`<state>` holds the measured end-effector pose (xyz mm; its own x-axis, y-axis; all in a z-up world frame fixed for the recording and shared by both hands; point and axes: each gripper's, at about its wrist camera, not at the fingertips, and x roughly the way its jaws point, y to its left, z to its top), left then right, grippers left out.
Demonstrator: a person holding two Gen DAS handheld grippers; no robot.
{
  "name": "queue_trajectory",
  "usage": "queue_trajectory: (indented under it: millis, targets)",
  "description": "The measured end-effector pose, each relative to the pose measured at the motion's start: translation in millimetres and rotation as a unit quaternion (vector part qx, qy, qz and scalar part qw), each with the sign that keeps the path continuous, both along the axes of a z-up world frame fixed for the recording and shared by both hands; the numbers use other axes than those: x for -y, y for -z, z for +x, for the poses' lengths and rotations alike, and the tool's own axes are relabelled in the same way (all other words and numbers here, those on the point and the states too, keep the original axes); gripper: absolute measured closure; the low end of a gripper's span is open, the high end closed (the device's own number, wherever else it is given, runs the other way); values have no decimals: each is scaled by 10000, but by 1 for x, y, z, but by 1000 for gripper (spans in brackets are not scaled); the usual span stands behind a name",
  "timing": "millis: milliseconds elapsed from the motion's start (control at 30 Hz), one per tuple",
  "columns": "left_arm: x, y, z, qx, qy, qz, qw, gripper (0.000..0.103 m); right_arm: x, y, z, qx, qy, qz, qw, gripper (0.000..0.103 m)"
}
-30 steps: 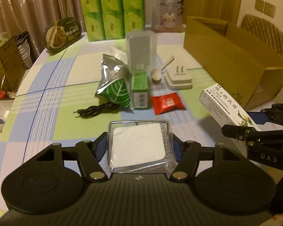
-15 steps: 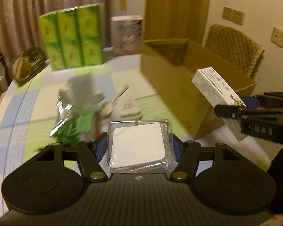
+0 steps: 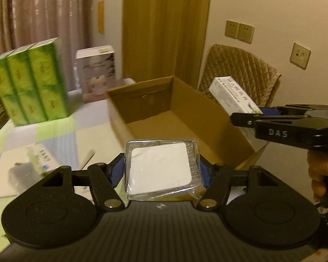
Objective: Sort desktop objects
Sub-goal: 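Carry the medicine box and wrapped pad over the cardboard box with both tools, then open both tools to drop the medicine box and pad into the cardboard box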
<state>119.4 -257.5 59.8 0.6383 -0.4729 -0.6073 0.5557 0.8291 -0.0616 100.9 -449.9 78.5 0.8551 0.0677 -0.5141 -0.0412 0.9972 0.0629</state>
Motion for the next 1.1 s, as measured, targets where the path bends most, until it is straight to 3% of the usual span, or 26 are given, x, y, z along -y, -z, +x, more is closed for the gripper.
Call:
queue_trajectory:
  millis: [200, 667, 800, 1100]
  targets:
    - [23, 5, 19, 41, 248, -287, 9993, 41, 11, 12, 16, -21, 80, 182, 9998, 68]
    - [48, 33, 37, -171, 418, -41, 9990, 40, 22, 27, 24, -120, 191, 403, 9989, 68]
    - [49, 29, 43, -140, 330, -82, 9993, 31, 23, 26, 22, -104, 215, 407, 9989, 68]
    - [30, 17, 43, 91, 130, -31, 9999, 31, 15, 25, 23, -120, 127, 420, 9990, 68]
